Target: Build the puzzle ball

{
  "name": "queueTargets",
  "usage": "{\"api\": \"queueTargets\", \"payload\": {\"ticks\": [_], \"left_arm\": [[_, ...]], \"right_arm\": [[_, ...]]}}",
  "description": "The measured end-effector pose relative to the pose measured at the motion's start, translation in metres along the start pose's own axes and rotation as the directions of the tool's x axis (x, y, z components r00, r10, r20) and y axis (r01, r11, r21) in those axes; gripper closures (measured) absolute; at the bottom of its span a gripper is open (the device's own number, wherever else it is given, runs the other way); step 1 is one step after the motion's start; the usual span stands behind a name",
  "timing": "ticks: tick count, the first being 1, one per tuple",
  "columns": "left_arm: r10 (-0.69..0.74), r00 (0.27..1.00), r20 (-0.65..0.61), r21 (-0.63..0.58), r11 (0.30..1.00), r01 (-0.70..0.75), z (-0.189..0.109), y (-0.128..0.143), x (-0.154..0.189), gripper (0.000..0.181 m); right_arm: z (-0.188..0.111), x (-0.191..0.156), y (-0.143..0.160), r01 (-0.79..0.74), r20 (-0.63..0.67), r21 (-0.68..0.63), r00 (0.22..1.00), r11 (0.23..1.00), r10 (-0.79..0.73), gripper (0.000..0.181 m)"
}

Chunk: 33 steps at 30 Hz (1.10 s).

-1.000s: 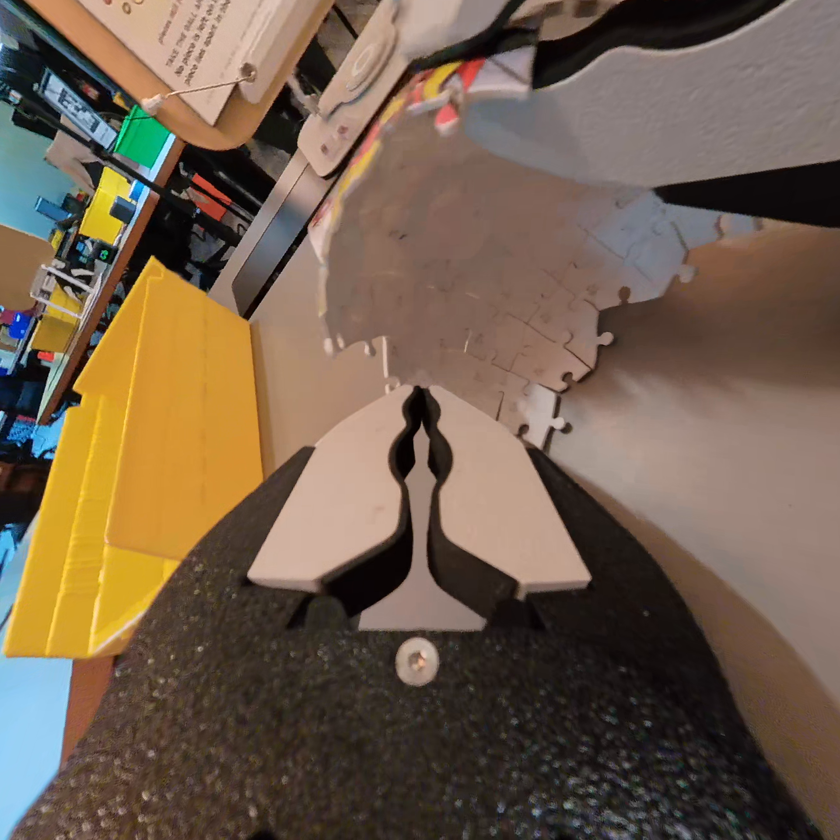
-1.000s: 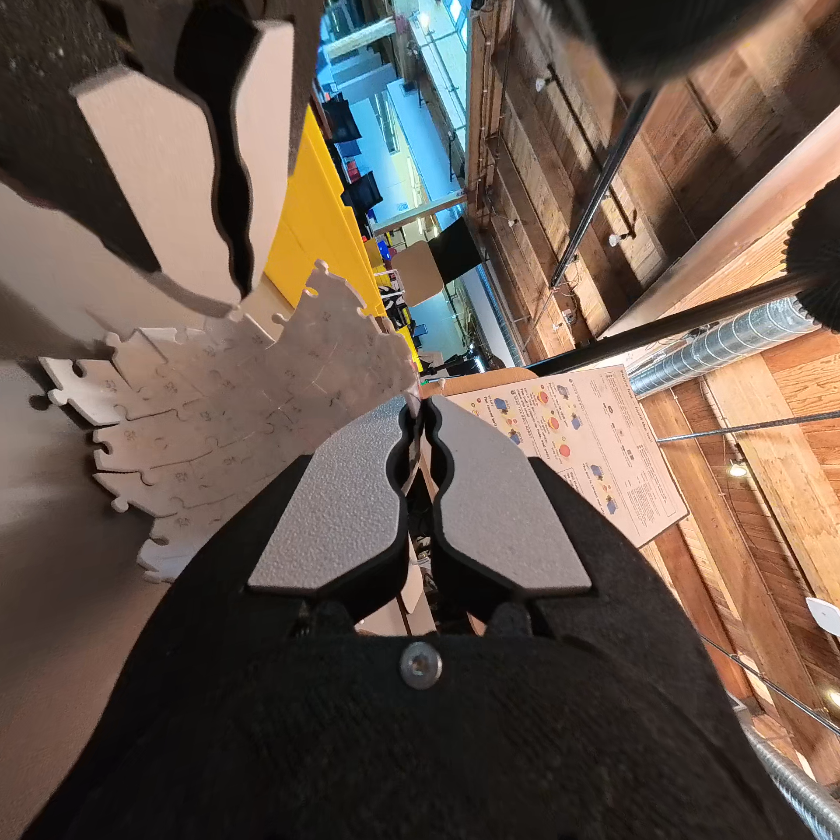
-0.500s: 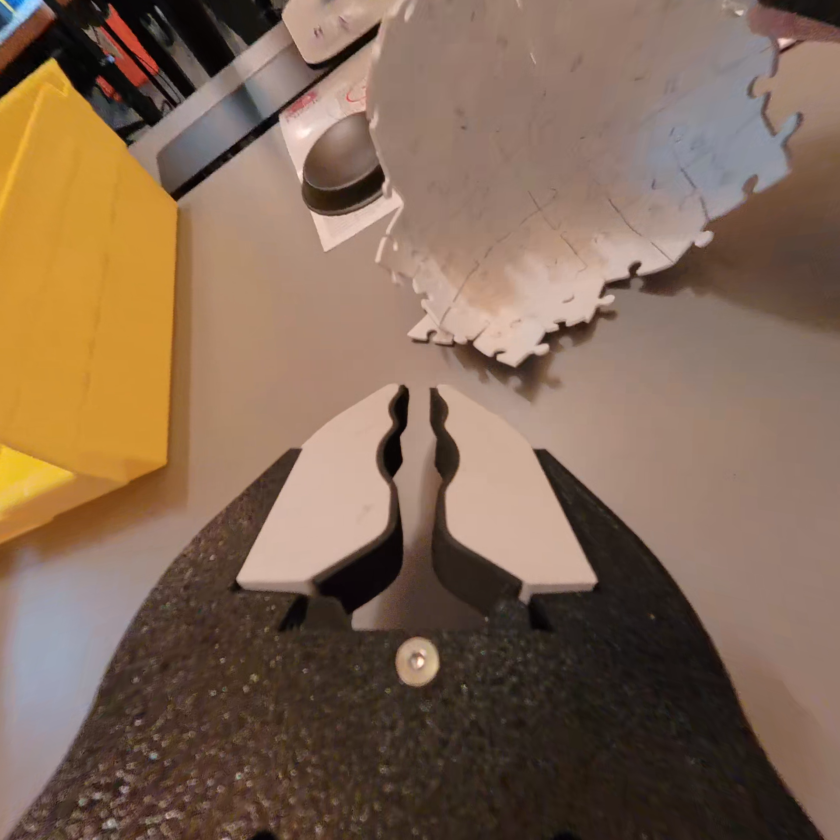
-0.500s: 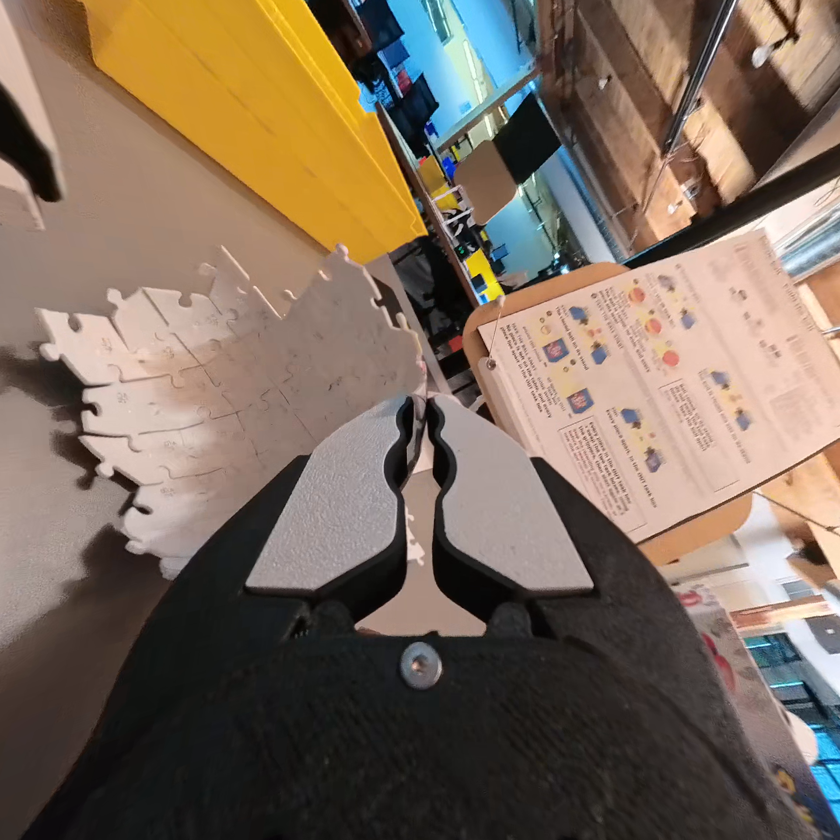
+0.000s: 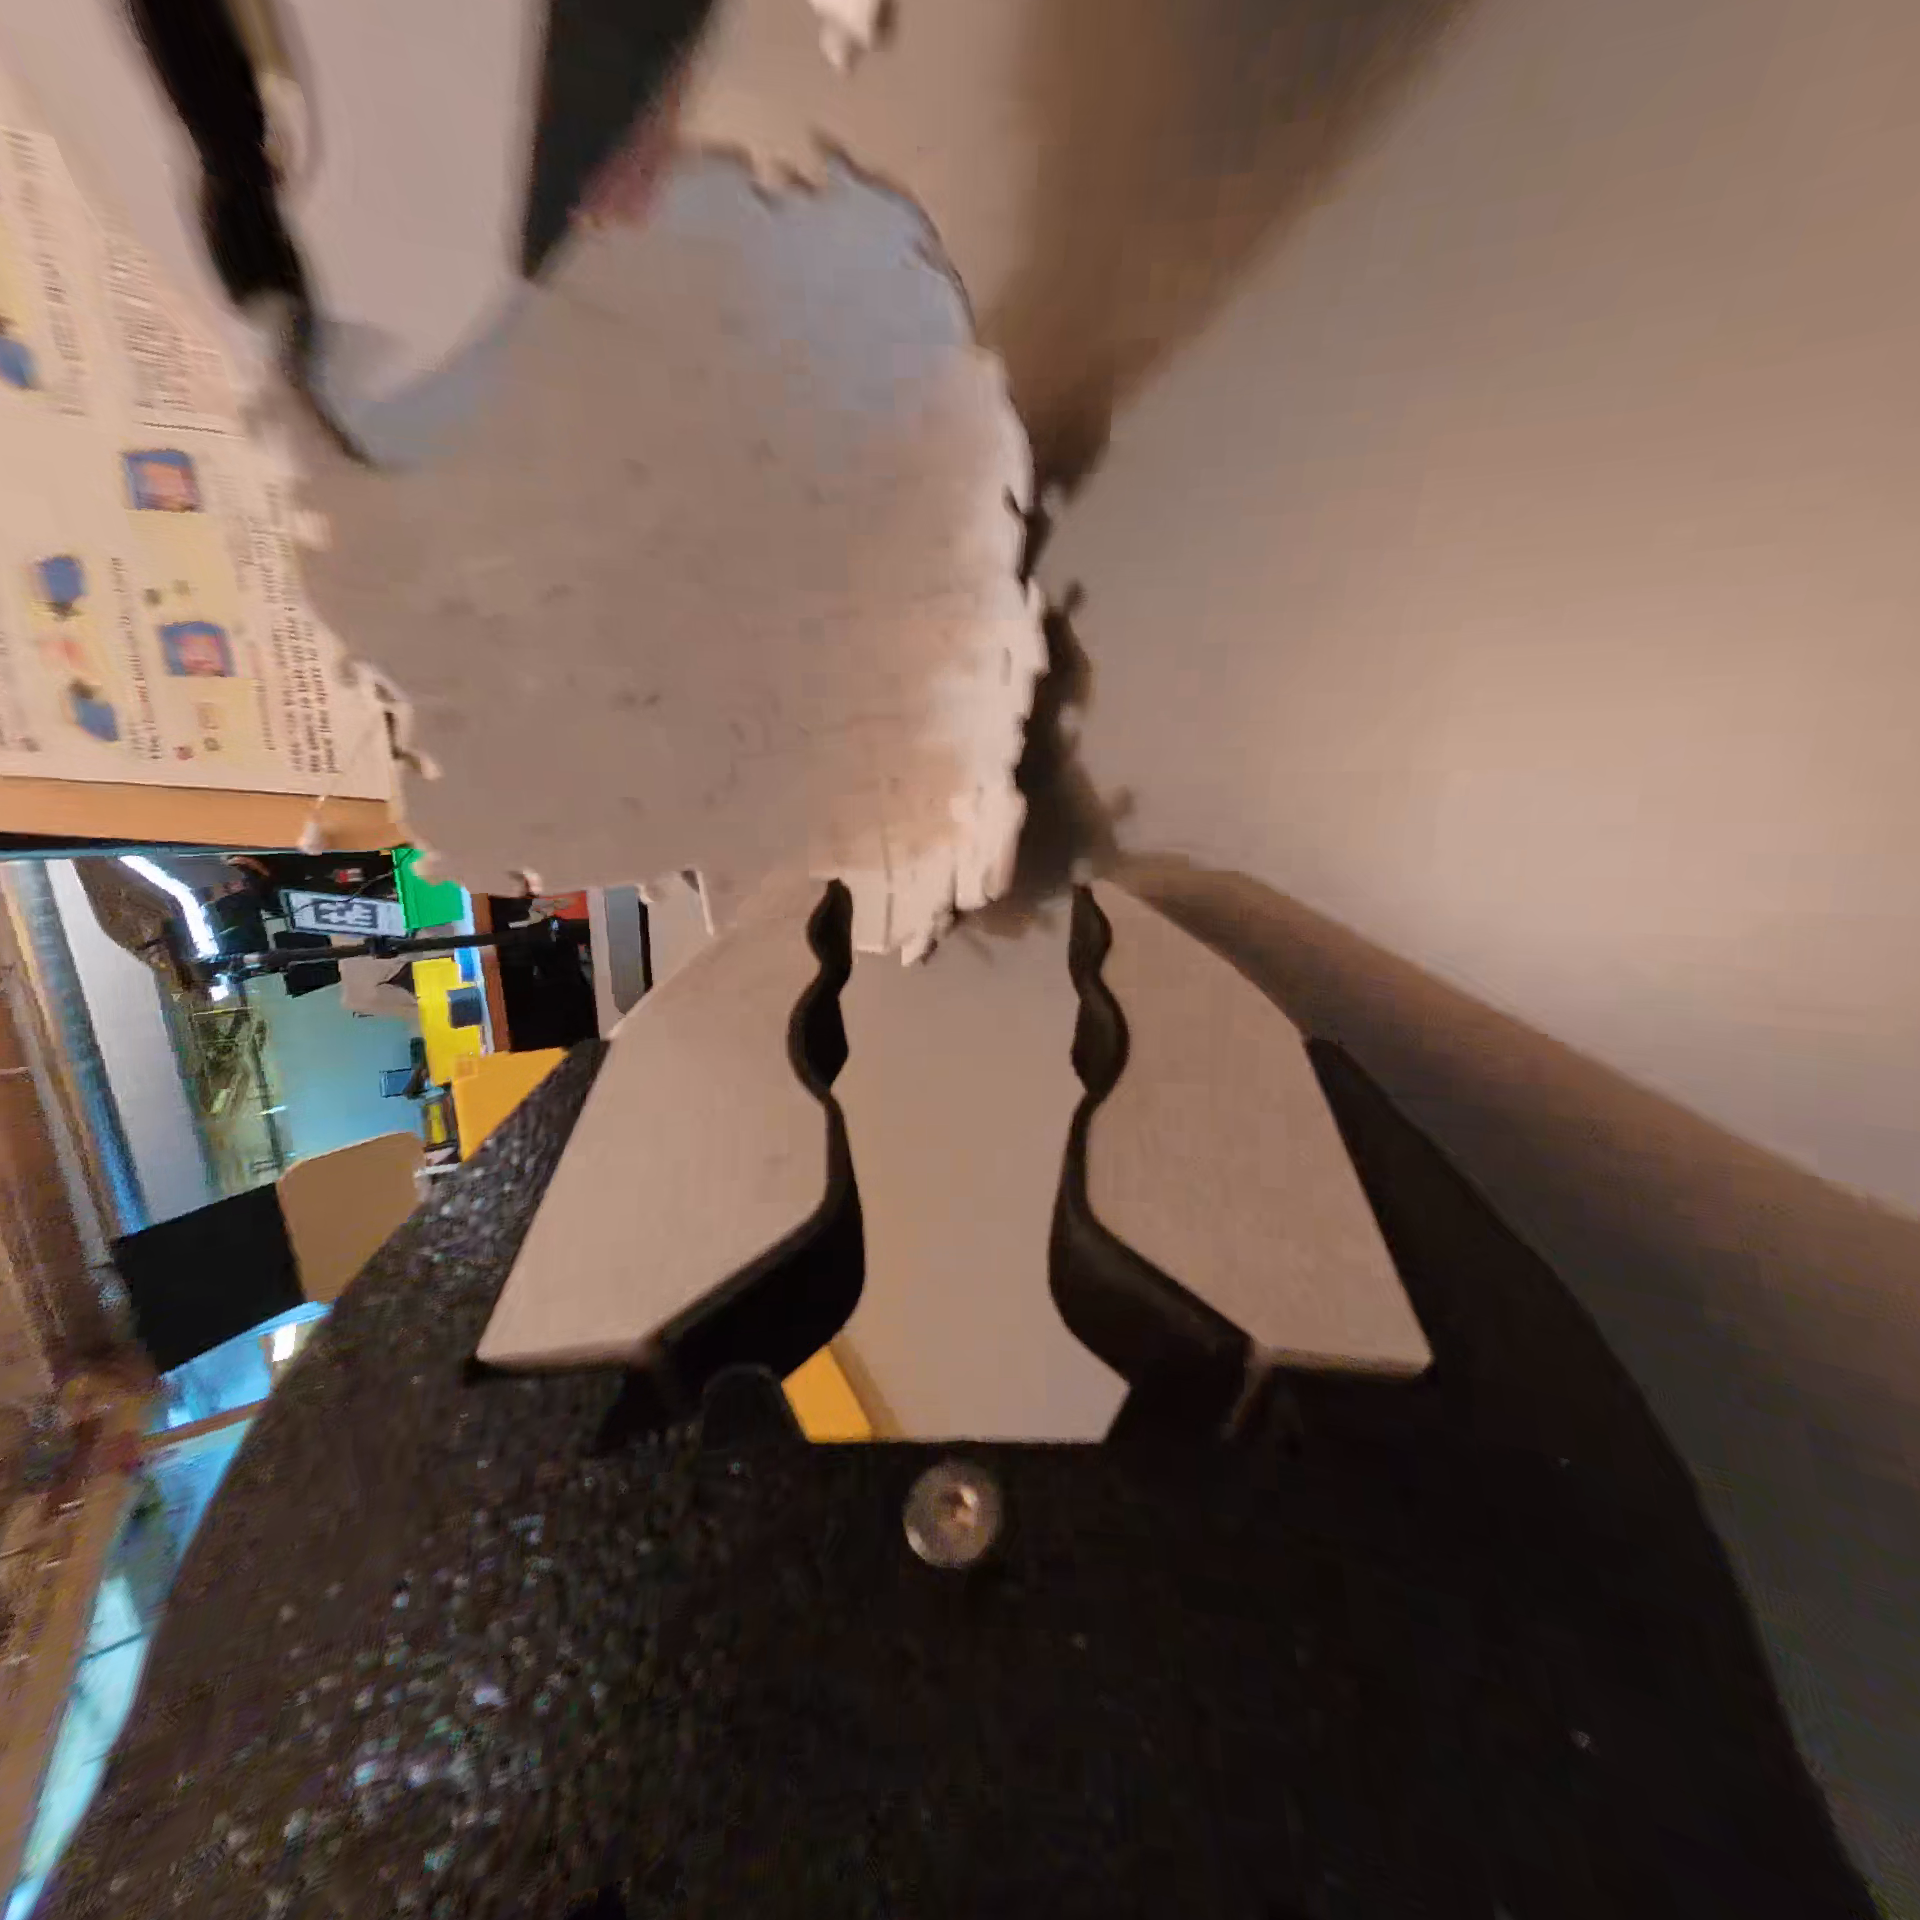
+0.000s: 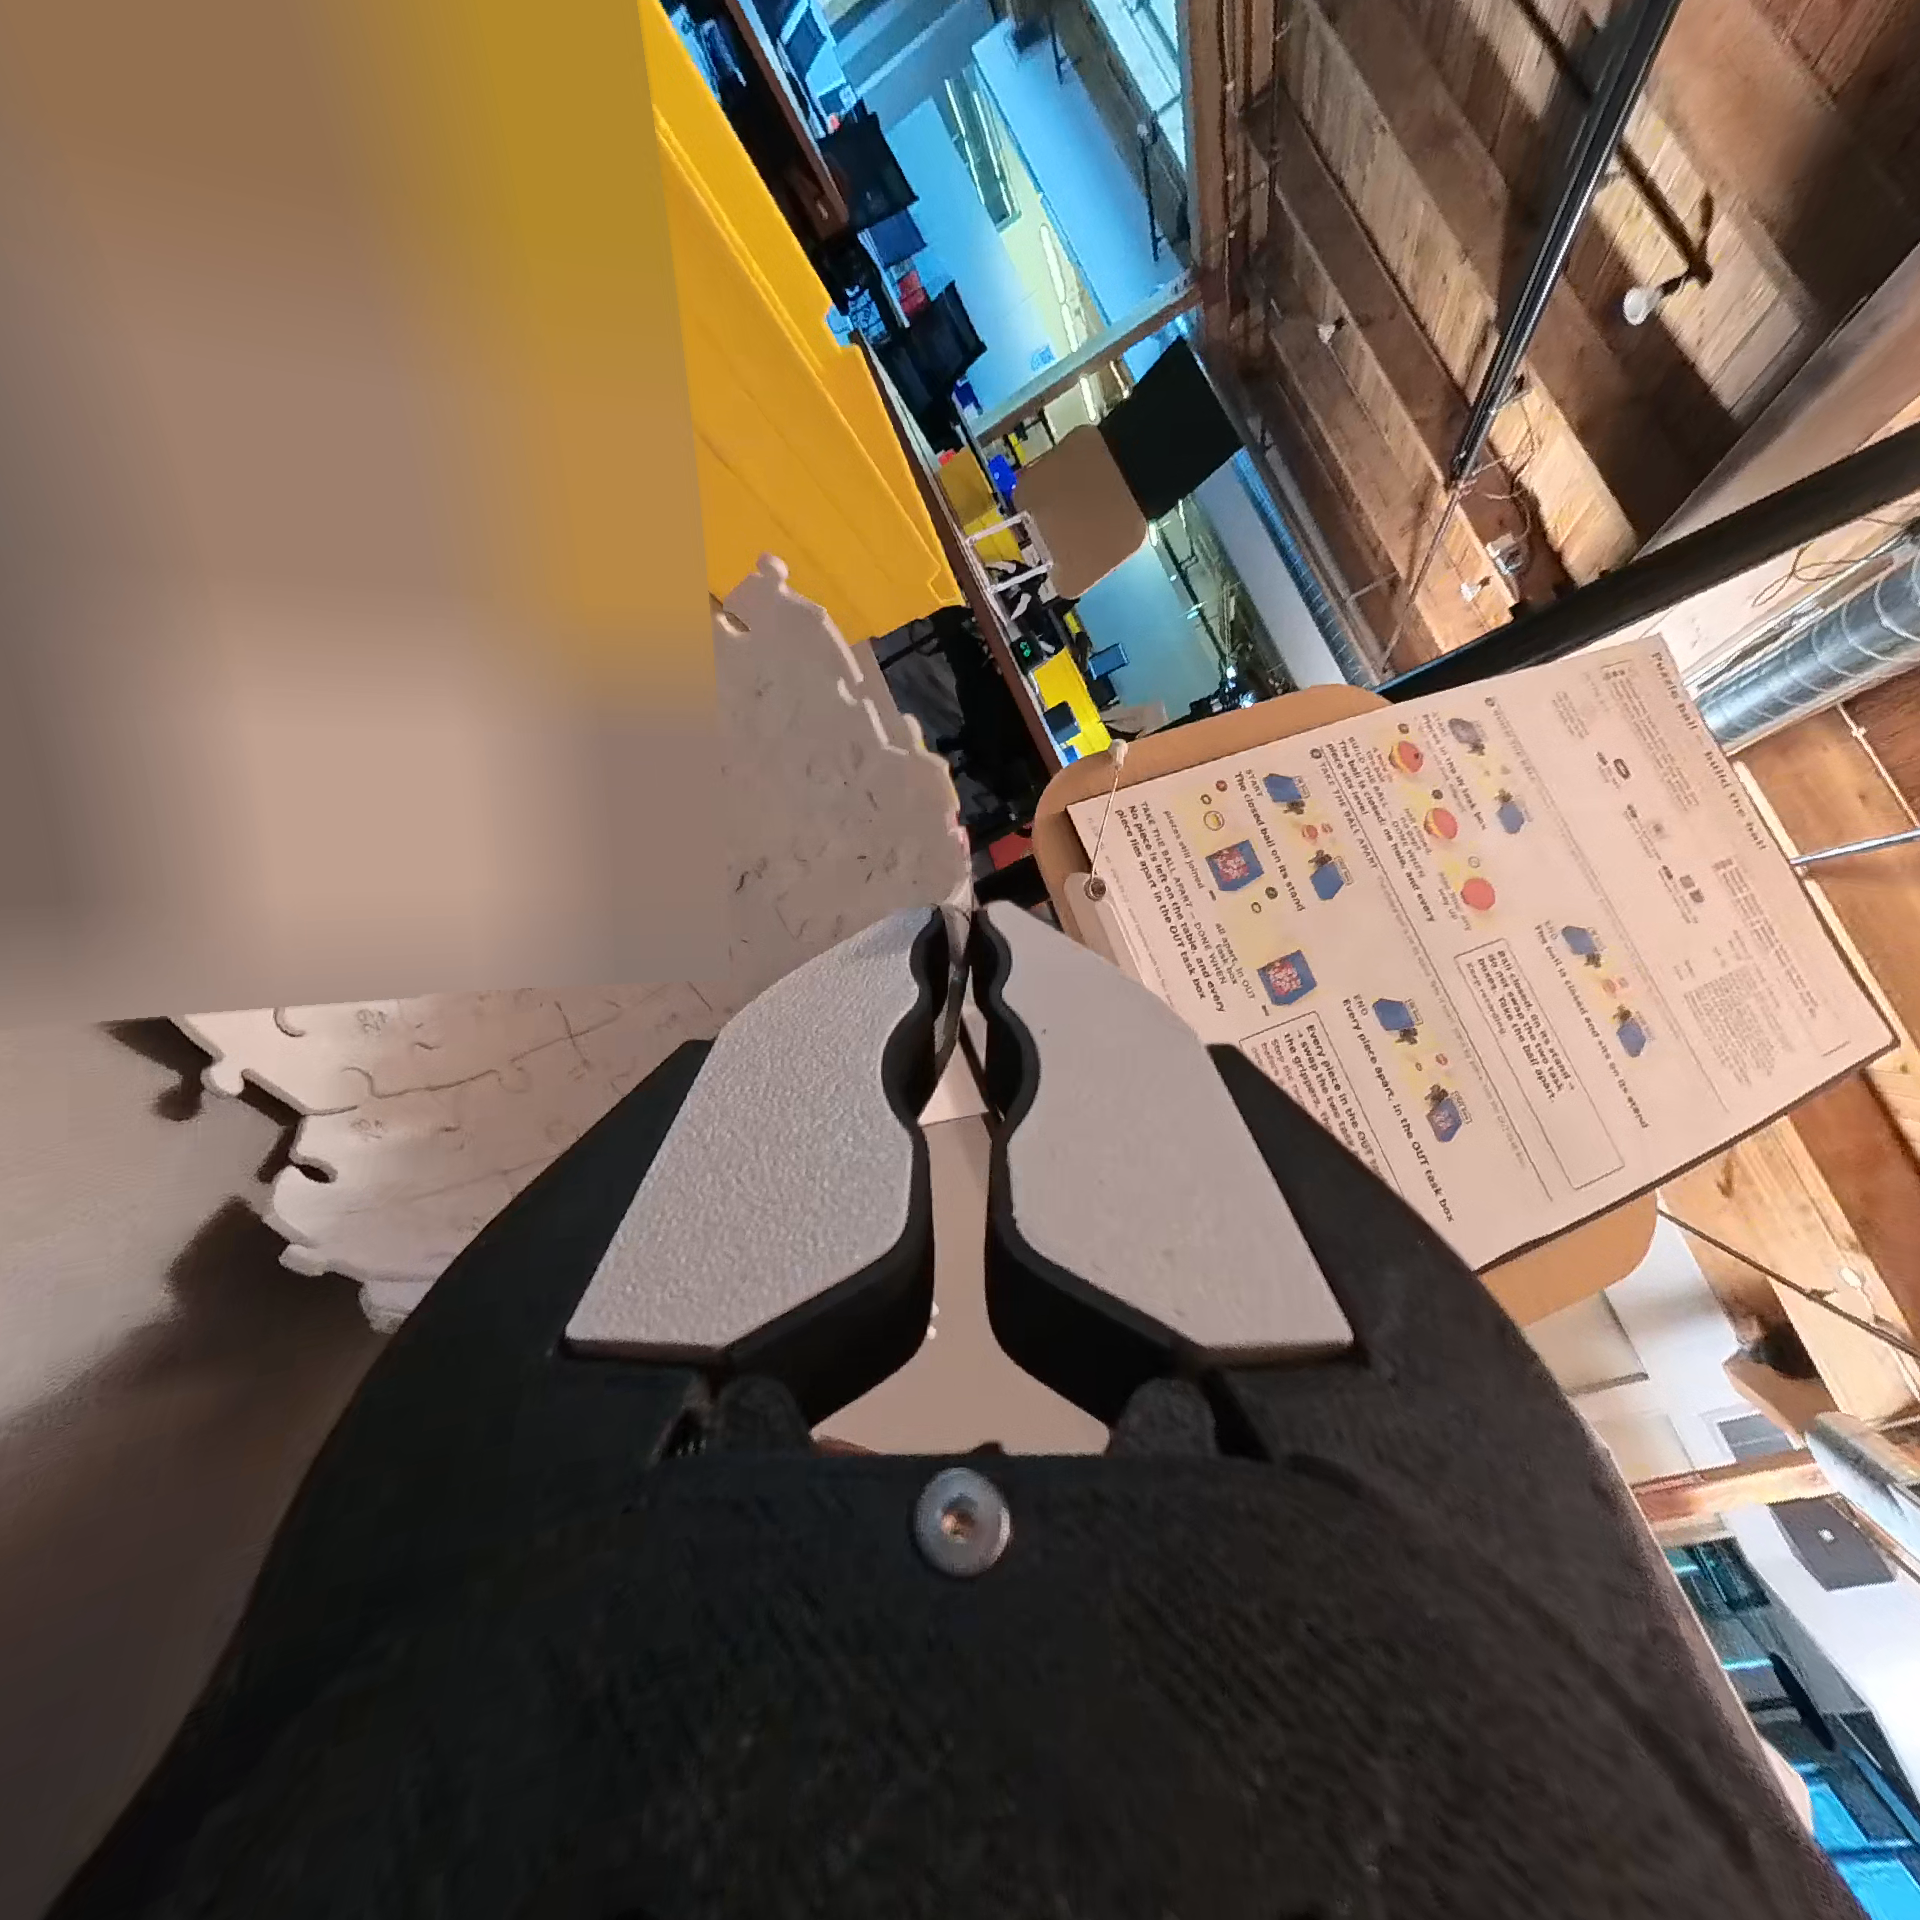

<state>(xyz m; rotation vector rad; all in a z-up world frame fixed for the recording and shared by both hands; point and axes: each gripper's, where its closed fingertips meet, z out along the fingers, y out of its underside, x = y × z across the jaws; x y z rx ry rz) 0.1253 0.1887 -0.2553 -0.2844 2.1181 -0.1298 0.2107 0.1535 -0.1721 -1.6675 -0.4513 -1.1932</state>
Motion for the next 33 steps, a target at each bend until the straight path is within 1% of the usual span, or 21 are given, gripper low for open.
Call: {"api": "queueTargets", "payload": {"ticks": [1,2,5,7,14,18,21,26,33], "left_arm": [[0.044,0.999,-0.007,-0.035,0.998,-0.044,0.004,0.007,0.001,0.14],[0.089,0.996,-0.013,-0.052,0.995,-0.089,0.007,0.01,0.002,0.14],[0.189,0.982,-0.003,-0.049,0.981,-0.189,0.016,0.007,0.001,0.146],[0.249,0.968,-0.01,-0.075,0.965,-0.249,0.021,0.008,0.0,0.152],[0.404,0.913,-0.051,-0.088,0.909,-0.407,0.031,0.004,-0.003,0.156],[0.477,0.872,-0.107,-0.1,0.868,-0.486,0.035,0.008,-0.001,0.168],[0.538,0.832,-0.135,-0.097,0.829,-0.551,0.037,0.007,-0.001,0.173],[0.619,0.765,-0.178,-0.094,0.763,-0.639,0.04,0.007,-0.001,0.174],[0.668,0.72,-0.189,-0.087,0.719,-0.689,0.04,0.006,-0.001,0.174]], "right_arm": [[-0.001,0.0,-0.001,-0.005,0.001,0.006,1.0,1.0,0.005,0.178],[-0.001,0.0,-0.001,-0.009,0.0,0.012,1.0,1.0,0.009,0.178],[-0.001,0.0,0.001,-0.016,0.0,0.016,1.0,1.0,0.016,0.178],[-0.002,0.0,0.001,-0.027,-0.002,0.021,1.0,0.999,0.027,0.178],[-0.003,0.0,-0.001,-0.027,-0.014,0.041,1.0,0.999,0.028,0.178],[-0.003,0.0,-0.001,-0.028,-0.015,0.045,0.999,0.999,0.029,0.178],[-0.003,0.0,-0.002,-0.027,-0.016,0.046,0.999,0.999,0.028,0.178],[-0.003,0.0,-0.003,-0.033,-0.016,0.049,0.999,0.998,0.034,0.178],[-0.002,0.0,-0.002,-0.036,-0.017,0.043,0.999,0.998,0.036,0.178]]}}
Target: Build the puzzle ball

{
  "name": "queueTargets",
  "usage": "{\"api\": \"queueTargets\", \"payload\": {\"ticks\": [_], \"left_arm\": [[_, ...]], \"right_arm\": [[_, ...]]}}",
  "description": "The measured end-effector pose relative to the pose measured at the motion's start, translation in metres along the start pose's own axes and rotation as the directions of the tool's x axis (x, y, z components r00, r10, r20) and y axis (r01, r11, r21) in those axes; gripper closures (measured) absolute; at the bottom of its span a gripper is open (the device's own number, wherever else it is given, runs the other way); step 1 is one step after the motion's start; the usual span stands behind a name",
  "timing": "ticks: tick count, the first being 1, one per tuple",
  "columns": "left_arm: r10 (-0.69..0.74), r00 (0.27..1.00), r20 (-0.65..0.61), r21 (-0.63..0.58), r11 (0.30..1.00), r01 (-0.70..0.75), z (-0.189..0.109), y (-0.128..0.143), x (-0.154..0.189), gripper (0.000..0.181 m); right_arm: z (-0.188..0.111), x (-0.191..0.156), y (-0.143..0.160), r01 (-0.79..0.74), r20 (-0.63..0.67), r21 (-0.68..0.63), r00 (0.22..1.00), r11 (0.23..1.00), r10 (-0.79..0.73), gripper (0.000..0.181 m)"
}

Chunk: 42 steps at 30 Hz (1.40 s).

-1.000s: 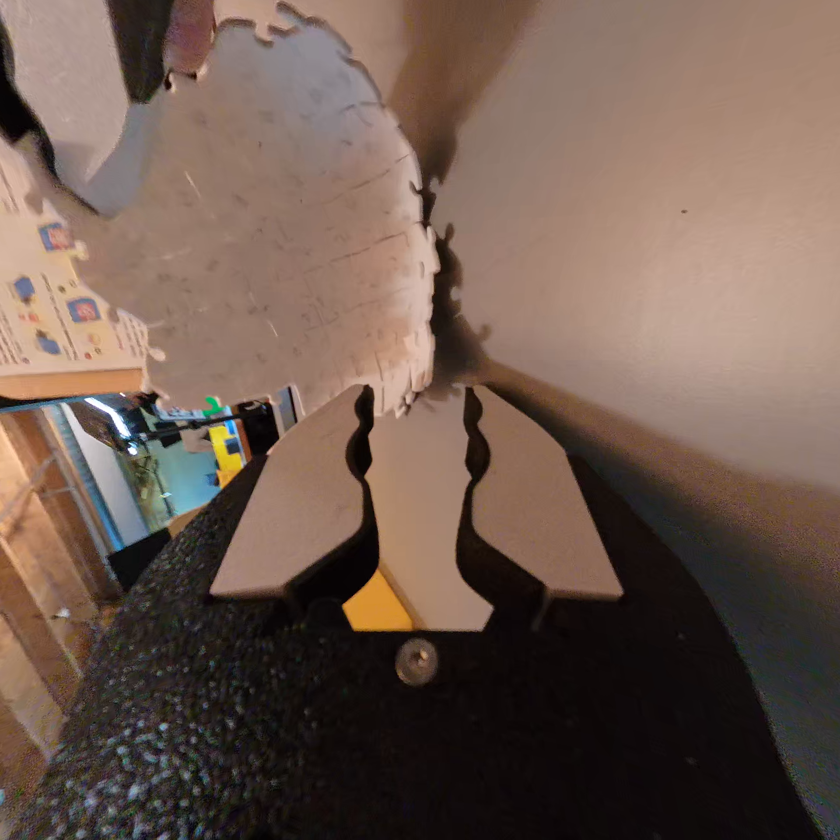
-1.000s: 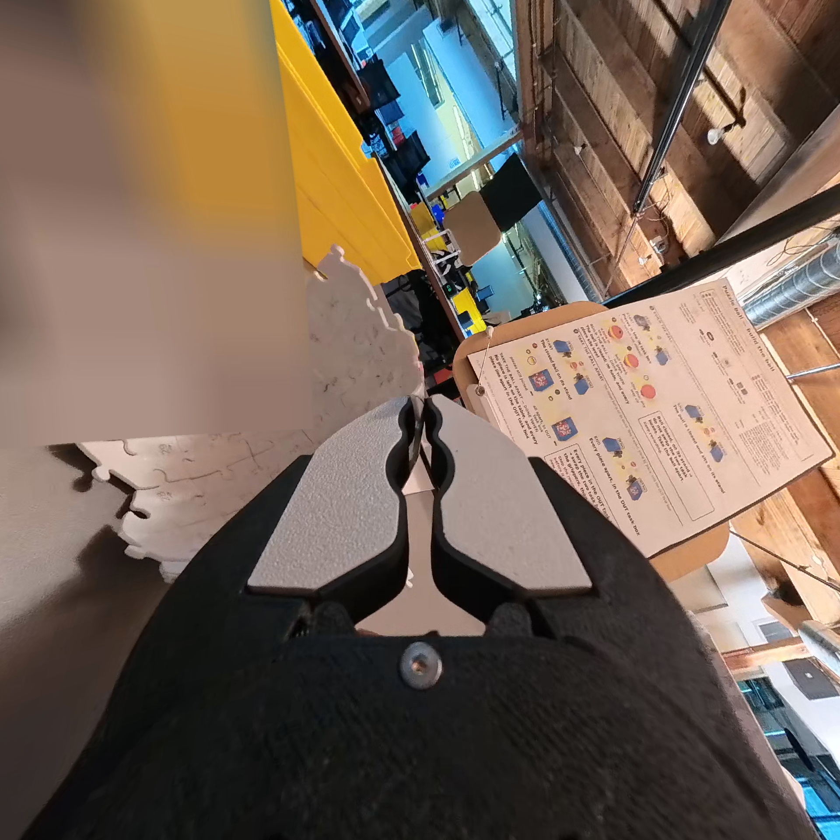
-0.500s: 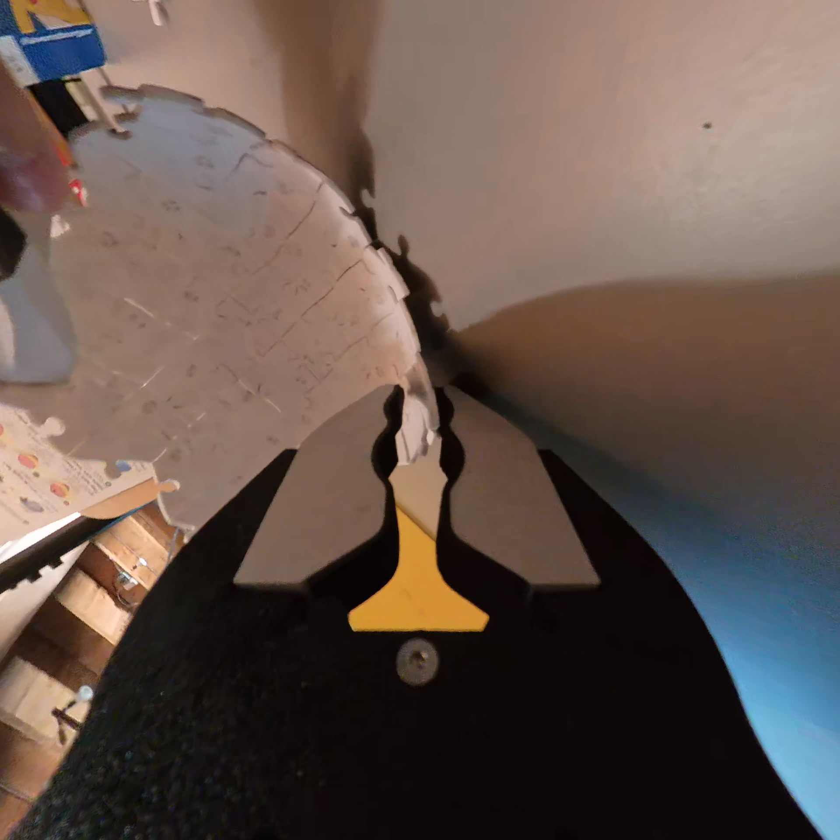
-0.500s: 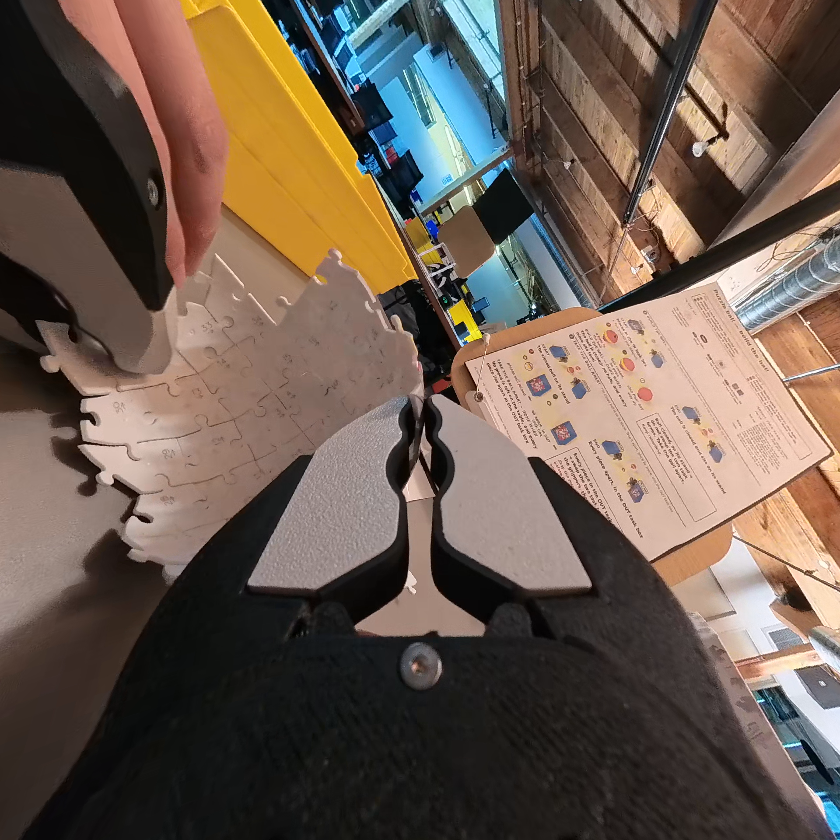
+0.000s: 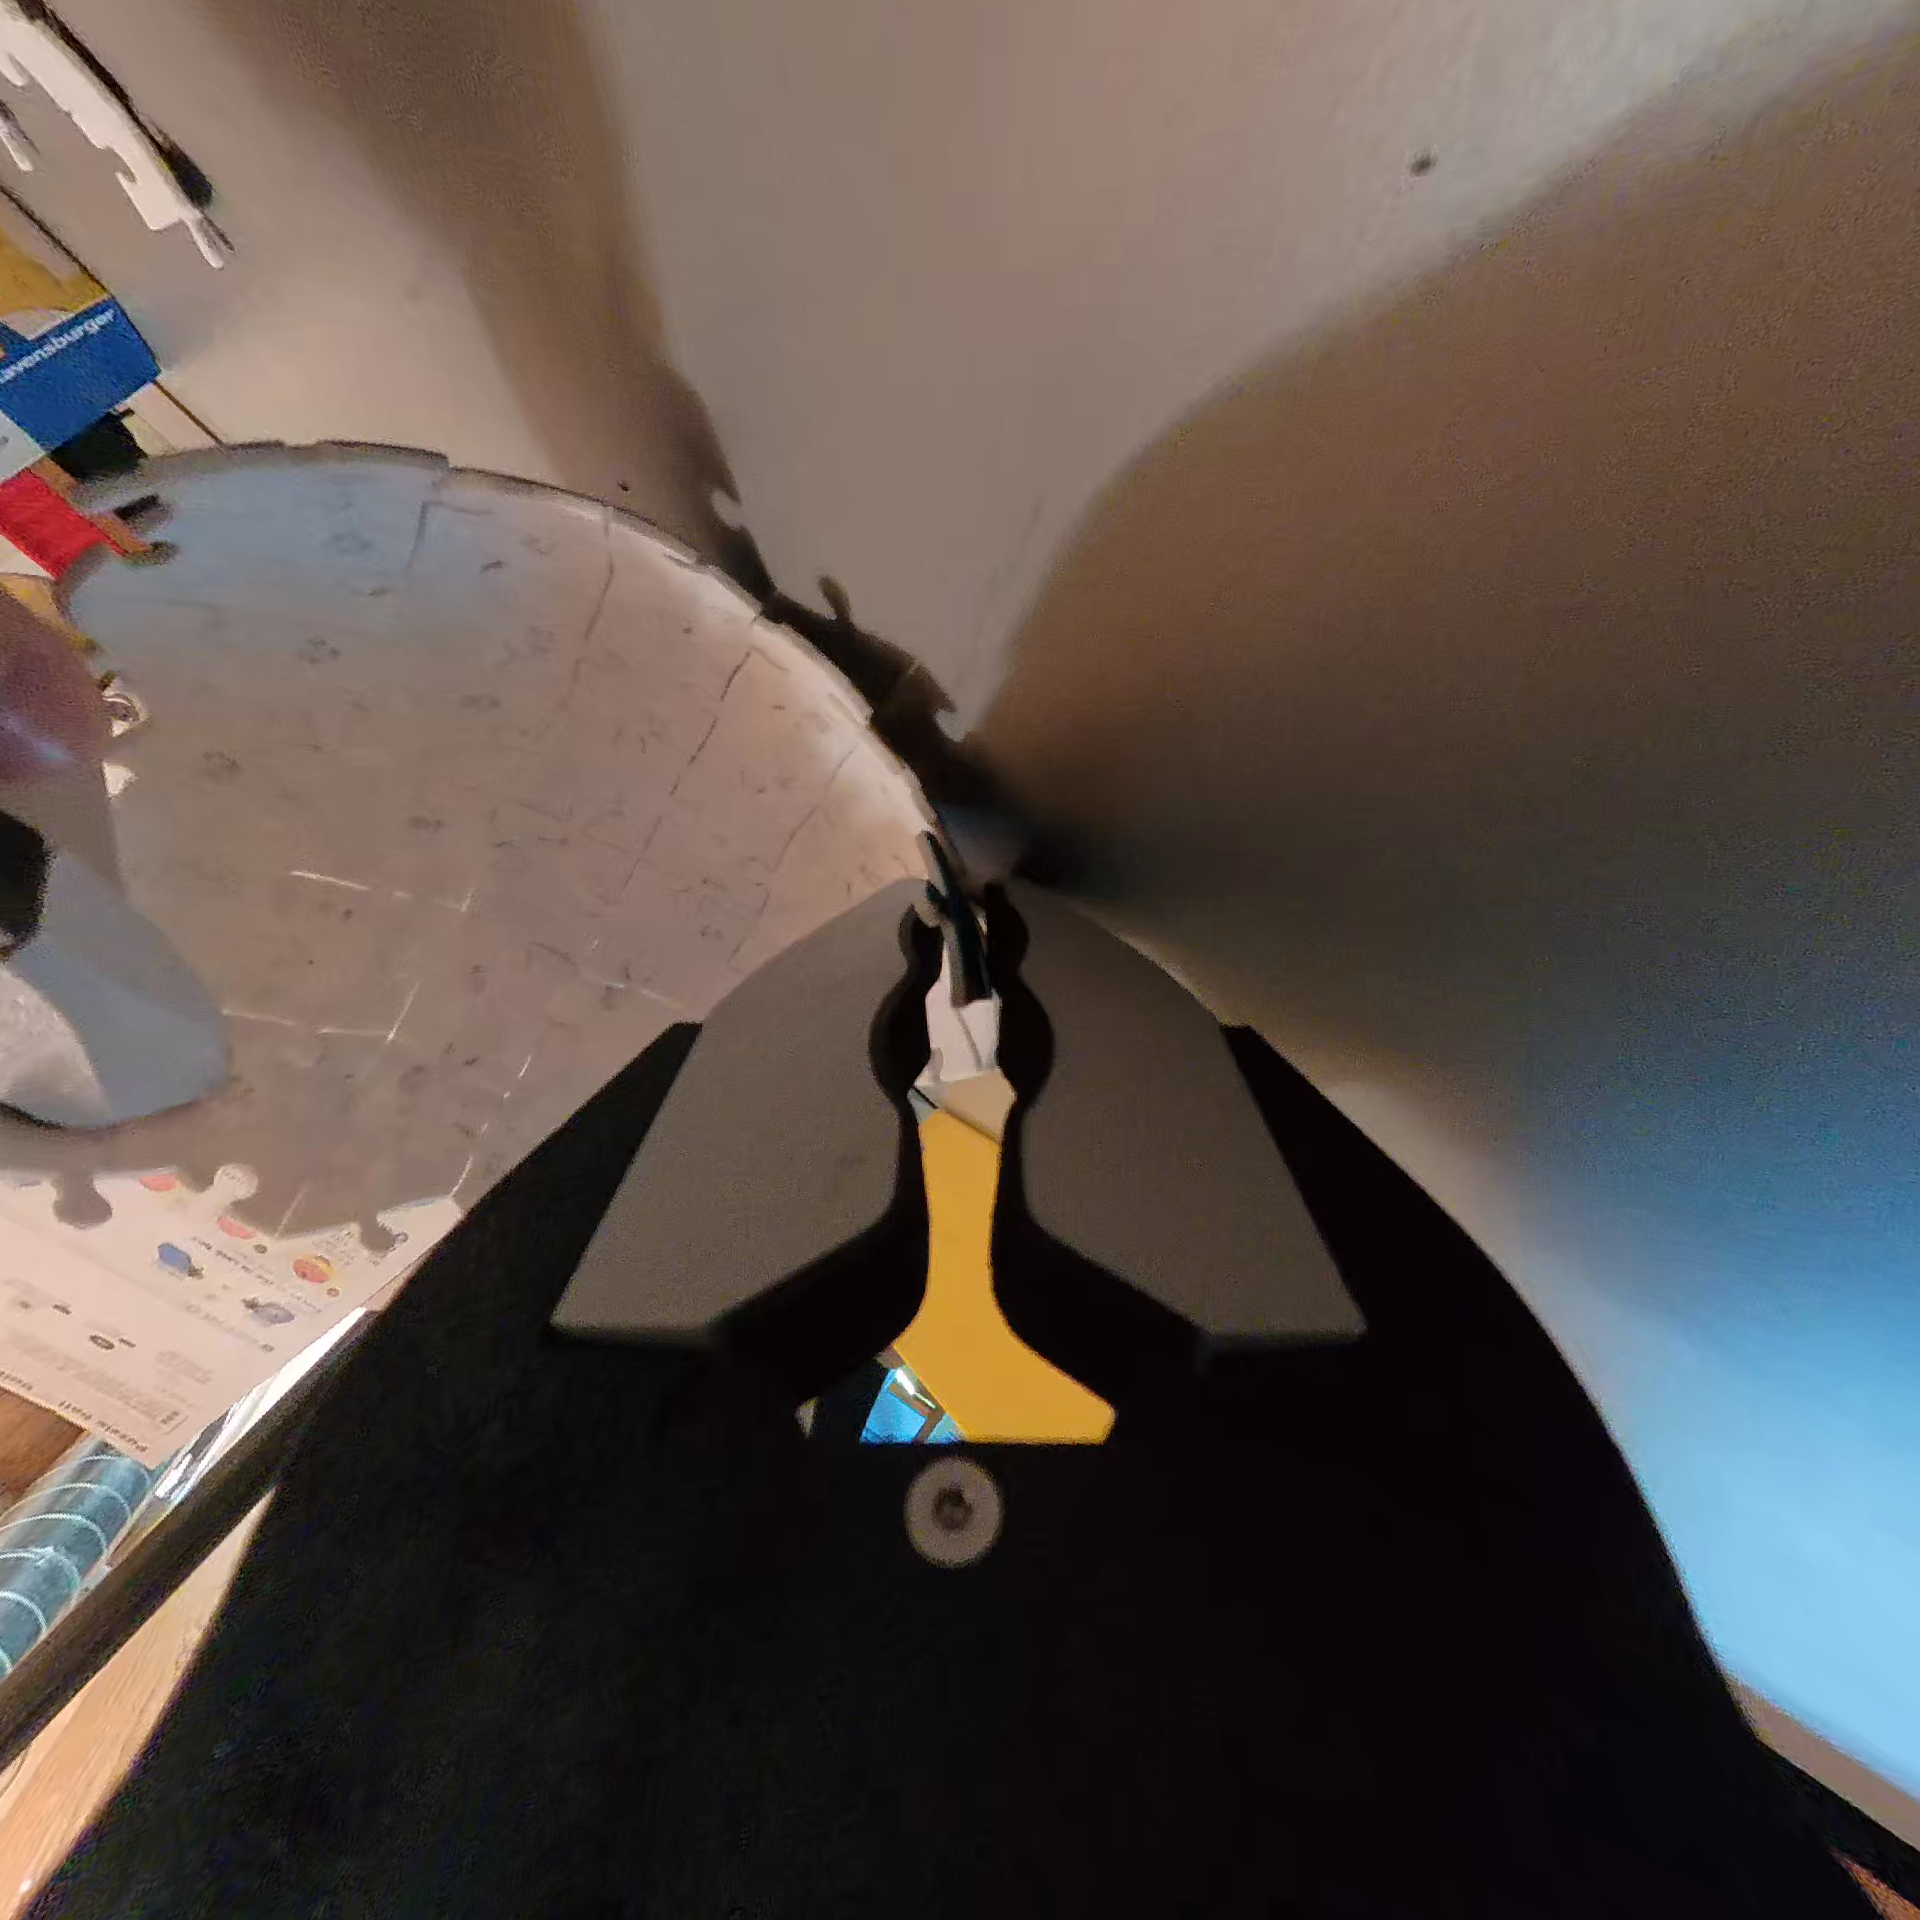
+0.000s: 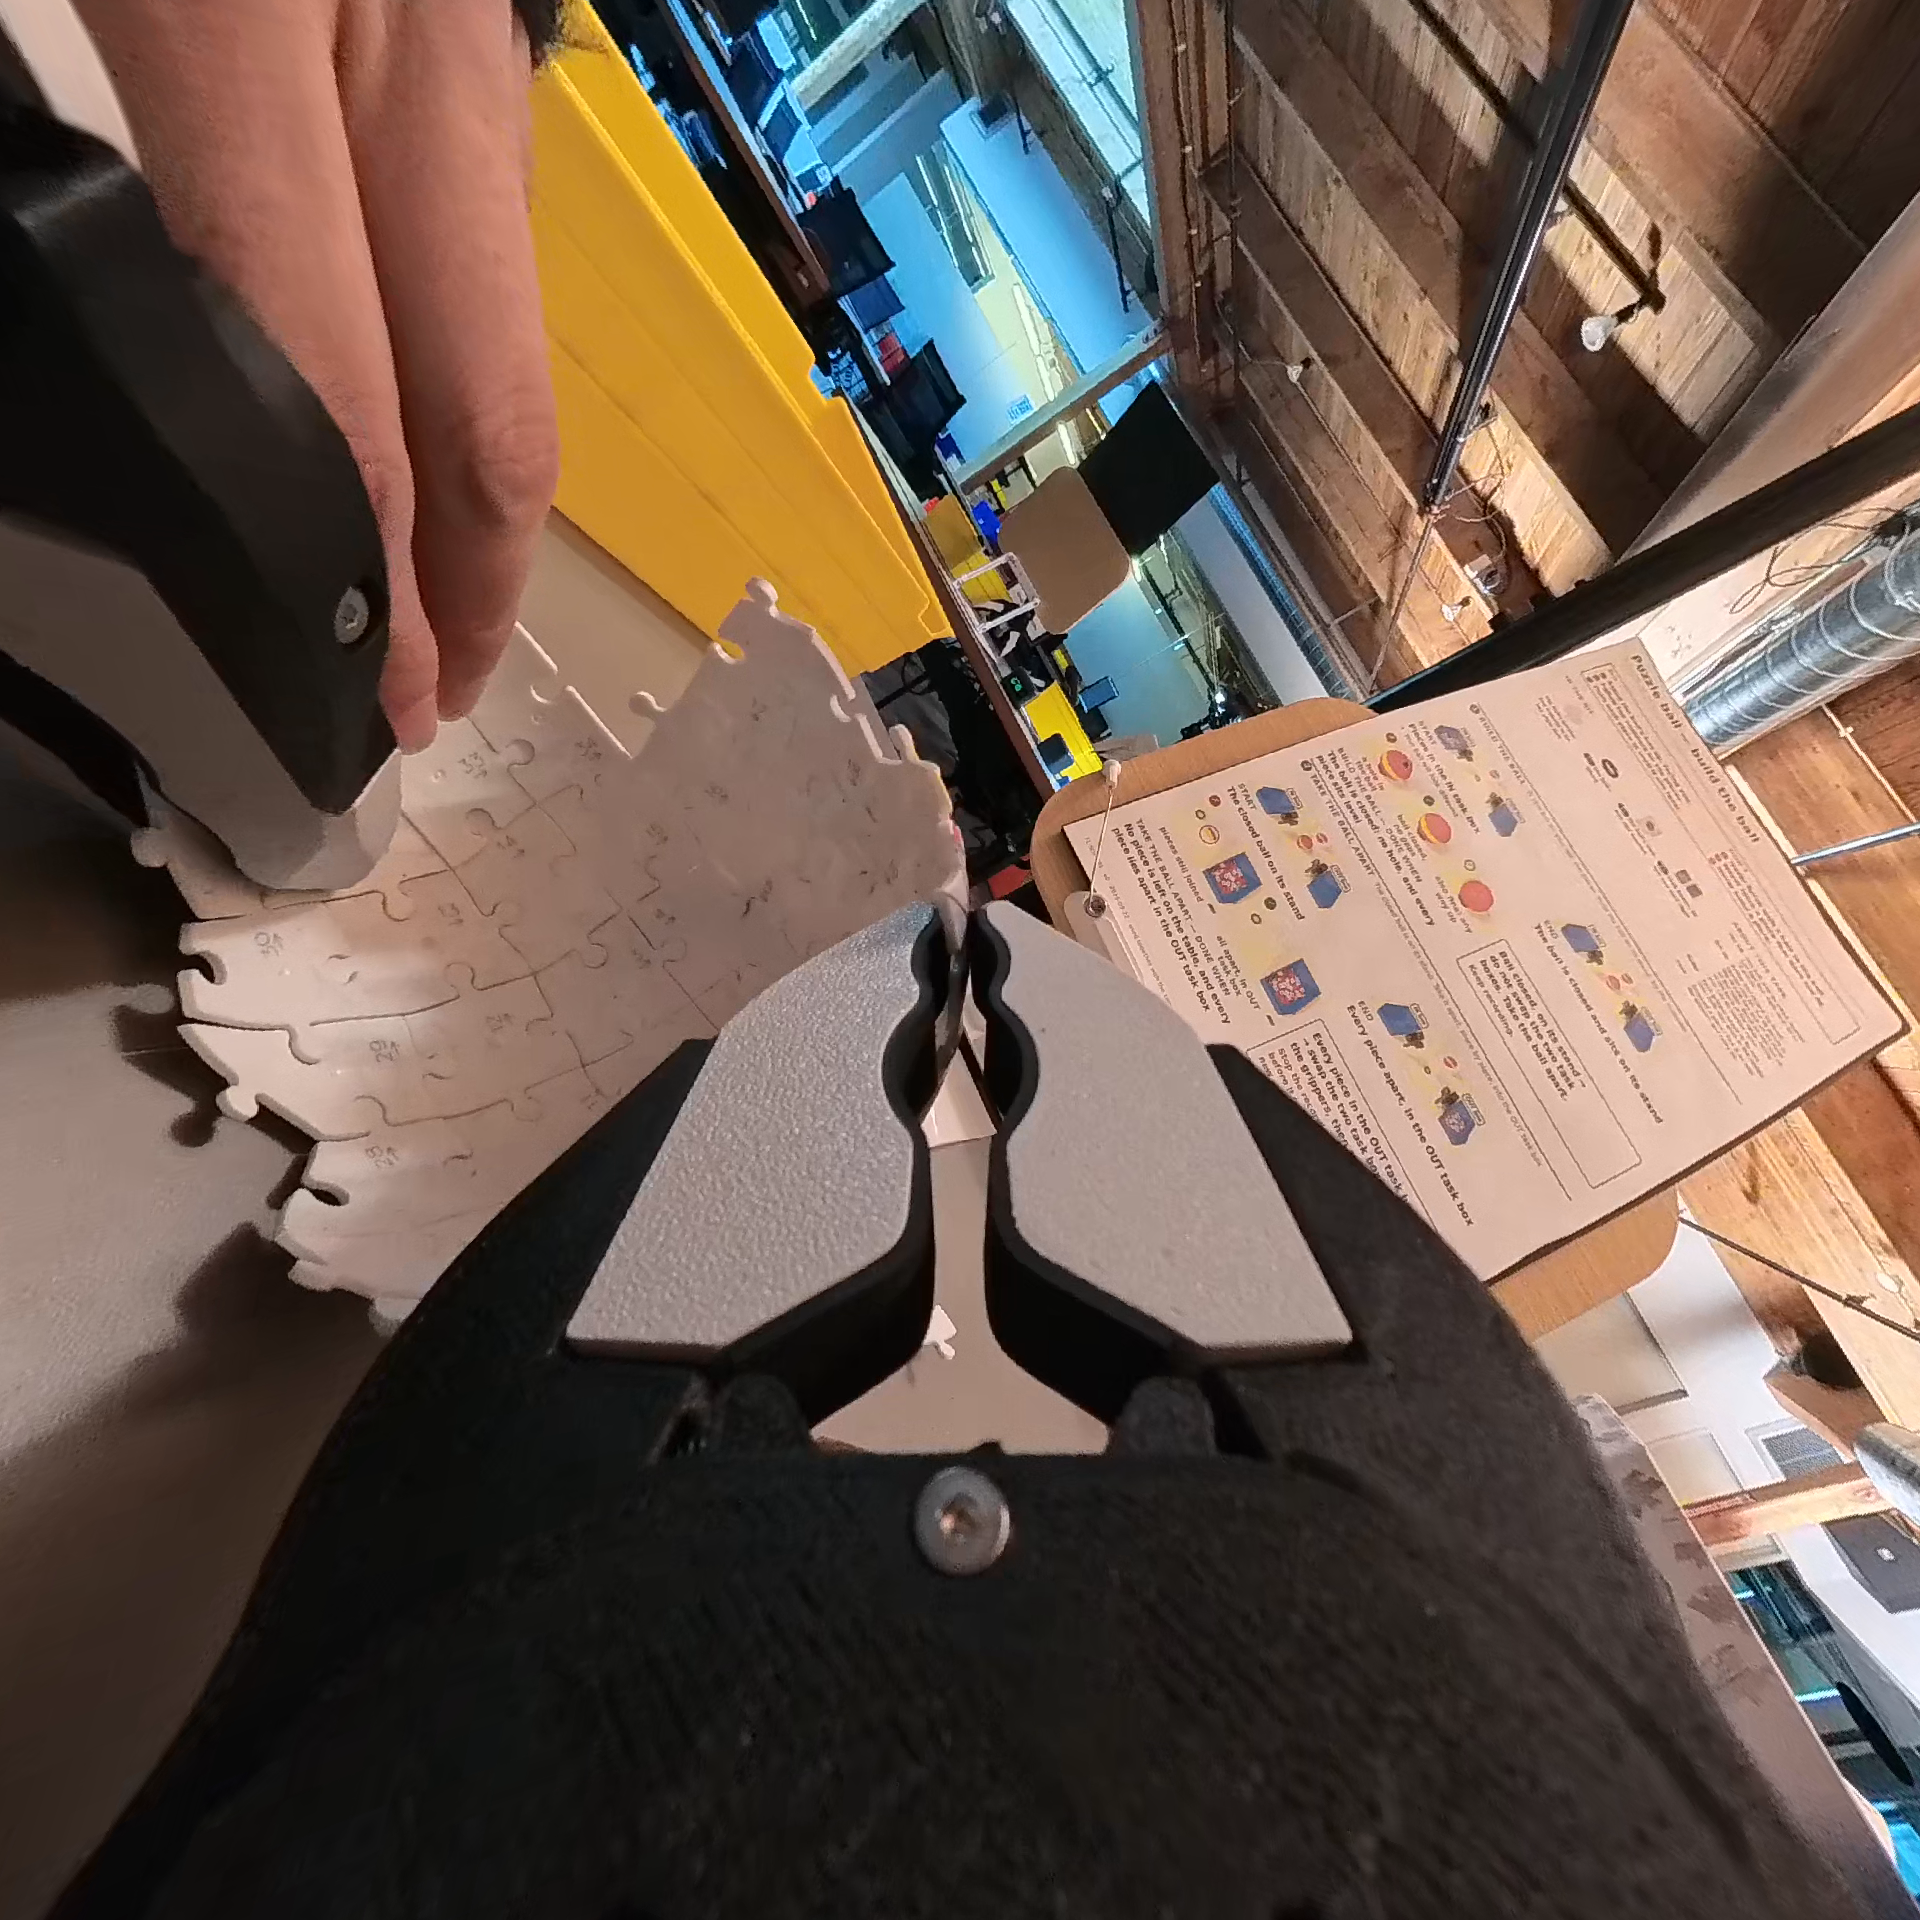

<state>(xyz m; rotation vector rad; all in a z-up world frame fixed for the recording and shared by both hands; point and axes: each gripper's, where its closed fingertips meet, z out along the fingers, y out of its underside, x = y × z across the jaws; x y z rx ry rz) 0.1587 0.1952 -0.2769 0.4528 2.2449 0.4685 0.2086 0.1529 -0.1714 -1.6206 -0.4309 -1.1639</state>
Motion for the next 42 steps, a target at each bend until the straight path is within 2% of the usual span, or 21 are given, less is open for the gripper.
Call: {"api": "queueTargets", "payload": {"ticks": [6,11,16,20,24,28,31,35,42], "left_arm": [[-0.135,0.99,0.044,-0.005,0.991,0.135,0.0,0.002,-0.004,0.163],[-0.112,0.991,0.079,0.027,0.994,0.11,-0.006,0.0,-0.007,0.153],[-0.067,0.994,0.084,0.061,0.996,0.062,-0.01,-0.009,-0.007,0.157],[-0.041,0.995,0.088,0.084,0.996,0.034,-0.01,-0.014,-0.006,0.173],[-0.001,0.996,0.084,0.092,0.996,-0.007,-0.009,-0.018,-0.002,0.177],[-0.02,0.997,0.08,0.094,0.996,0.012,-0.009,-0.016,-0.003,0.177],[-0.081,0.991,0.105,0.057,0.996,0.075,-0.008,-0.008,-0.007,0.159],[-0.168,0.982,0.085,0.089,0.983,0.161,-0.011,-0.002,-0.003,0.154],[-0.17,0.981,0.093,0.072,0.984,0.164,-0.005,0.001,-0.002,0.164]], "right_arm": [[0.0,0.0,0.001,-0.003,0.0,-0.003,1.0,1.0,0.003,0.178],[0.0,-0.001,0.0,0.0,0.002,-0.002,1.0,1.0,0.0,0.178],[0.001,0.0,0.002,-0.003,0.002,-0.007,1.0,1.0,0.003,0.178],[0.001,0.0,0.004,-0.013,0.0,-0.013,1.0,1.0,0.013,0.178],[0.001,0.0,0.003,-0.017,0.001,-0.004,1.0,1.0,0.017,0.178],[0.001,-0.001,0.003,-0.01,0.0,-0.007,1.0,1.0,0.01,0.178],[0.001,0.0,0.003,-0.011,0.0,-0.007,1.0,1.0,0.011,0.178],[0.001,-0.001,0.003,-0.013,0.0,-0.004,1.0,1.0,0.013,0.178],[0.001,-0.001,0.002,-0.016,-0.001,-0.004,1.0,1.0,0.016,0.178]]}}
